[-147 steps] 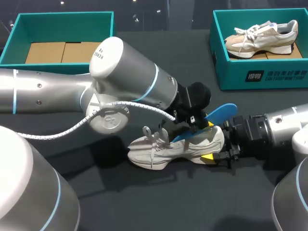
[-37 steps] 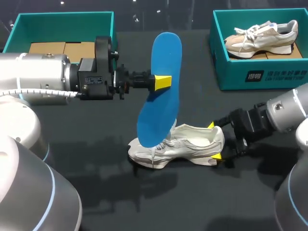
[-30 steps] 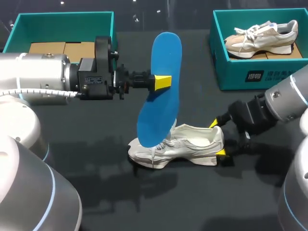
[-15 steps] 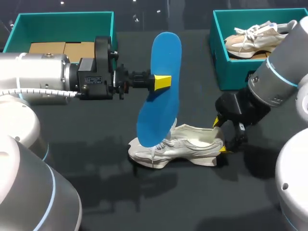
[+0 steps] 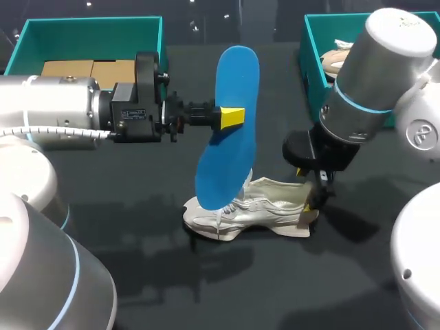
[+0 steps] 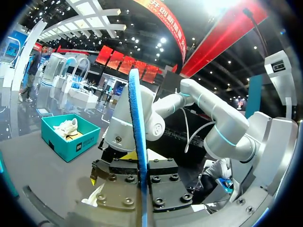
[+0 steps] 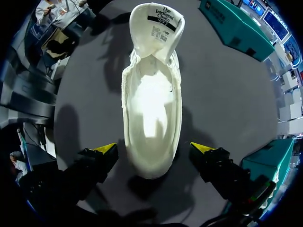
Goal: Take the shoe out of the shoebox, open the shoe tongue, remove and reinsert the insole, then place the shoe into the shoebox
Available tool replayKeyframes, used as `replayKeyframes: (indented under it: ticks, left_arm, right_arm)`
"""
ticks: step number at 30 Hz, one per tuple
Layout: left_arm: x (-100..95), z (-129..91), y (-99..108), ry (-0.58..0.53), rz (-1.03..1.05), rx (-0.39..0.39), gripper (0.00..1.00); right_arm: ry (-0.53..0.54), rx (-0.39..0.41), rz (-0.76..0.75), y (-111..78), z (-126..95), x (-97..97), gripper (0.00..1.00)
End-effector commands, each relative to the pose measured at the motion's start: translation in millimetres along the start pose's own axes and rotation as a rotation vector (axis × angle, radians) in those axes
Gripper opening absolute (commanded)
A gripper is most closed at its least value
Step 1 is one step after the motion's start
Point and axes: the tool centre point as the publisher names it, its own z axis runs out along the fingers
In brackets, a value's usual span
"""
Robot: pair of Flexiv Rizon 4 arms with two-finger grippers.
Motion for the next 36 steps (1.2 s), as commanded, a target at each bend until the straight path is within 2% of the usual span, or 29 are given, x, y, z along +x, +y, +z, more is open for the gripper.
replayKeyframes:
  ticks: [1,8,16,27,34,35,36]
  left_arm:
    - [0.7,0.8,1.1,-0.002,0.0,0.001,0.0]
    - [0.7,0.8,1.1,-0.002,0.0,0.001,0.0]
    - [0.7,0.8,1.1,-0.002,0.0,0.001,0.0]
    - [0.7,0.8,1.1,-0.002,0.0,0.001,0.0]
    - [0.7,0.8,1.1,-0.002,0.0,0.001,0.0]
    - [0.7,0.8,1.1,-0.002,0.0,0.001,0.0]
    - [0.7,0.8,1.1,-0.002,0.0,0.001,0.0]
  right_arm:
    - [-0.007,0.095,-0.01,12.5,-3.6,-3.6,1.0]
    - [-0.04,0.085,-0.037,37.4,-8.0,-18.0,1.0]
    - [-0.048,0.101,-0.058,53.9,7.8,-37.0,1.0]
    - [-0.116,0.09,-0.04,54.5,36.8,-47.6,1.0]
    - [-0.097,0.115,-0.028,55.4,51.0,-48.1,1.0]
    - [-0.095,0.116,-0.027,55.2,52.1,-48.3,0.98]
    - [-0.093,0.116,-0.026,55.7,53.2,-48.4,0.91]
